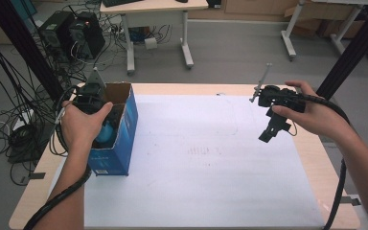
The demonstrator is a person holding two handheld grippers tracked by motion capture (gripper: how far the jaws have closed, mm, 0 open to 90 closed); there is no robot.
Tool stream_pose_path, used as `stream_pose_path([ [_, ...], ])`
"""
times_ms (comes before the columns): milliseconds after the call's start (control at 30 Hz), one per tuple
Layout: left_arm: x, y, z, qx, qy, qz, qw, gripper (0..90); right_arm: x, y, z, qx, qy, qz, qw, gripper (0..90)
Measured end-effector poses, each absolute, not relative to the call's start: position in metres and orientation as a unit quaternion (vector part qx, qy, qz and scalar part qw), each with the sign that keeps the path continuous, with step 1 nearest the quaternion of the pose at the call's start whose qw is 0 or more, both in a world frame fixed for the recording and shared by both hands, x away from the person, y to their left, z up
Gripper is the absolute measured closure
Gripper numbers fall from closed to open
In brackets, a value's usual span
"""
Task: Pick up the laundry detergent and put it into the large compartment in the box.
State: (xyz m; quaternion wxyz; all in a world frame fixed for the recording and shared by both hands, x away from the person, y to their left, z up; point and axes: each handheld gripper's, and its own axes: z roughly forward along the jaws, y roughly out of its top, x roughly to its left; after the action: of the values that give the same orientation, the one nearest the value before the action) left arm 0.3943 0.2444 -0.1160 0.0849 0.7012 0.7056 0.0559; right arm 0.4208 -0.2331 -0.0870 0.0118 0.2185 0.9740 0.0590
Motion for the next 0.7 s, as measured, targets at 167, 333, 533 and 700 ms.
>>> stream_pose_path([
  [167, 0.390, 0.246, -0.111, 0.701, 0.705, 0.057, 0.091, 34.3, 0.421, -0.232, -0.089, 0.218, 0.974, 0.058, 0.009, 3.5],
  [333, 0.382, 0.246, -0.104, 0.702, 0.703, 0.063, 0.093, 32.9, 0.423, -0.234, -0.089, 0.220, 0.973, 0.062, 0.007, 3.5],
  [533, 0.373, 0.248, -0.092, 0.704, 0.700, 0.067, 0.100, 27.8, 0.424, -0.232, -0.088, 0.217, 0.974, 0.063, 0.006, 3.6],
  [700, 0.367, 0.252, -0.083, 0.705, 0.697, 0.062, 0.115, 11.9, 0.424, -0.232, -0.088, 0.216, 0.974, 0.066, 0.007, 3.5],
])
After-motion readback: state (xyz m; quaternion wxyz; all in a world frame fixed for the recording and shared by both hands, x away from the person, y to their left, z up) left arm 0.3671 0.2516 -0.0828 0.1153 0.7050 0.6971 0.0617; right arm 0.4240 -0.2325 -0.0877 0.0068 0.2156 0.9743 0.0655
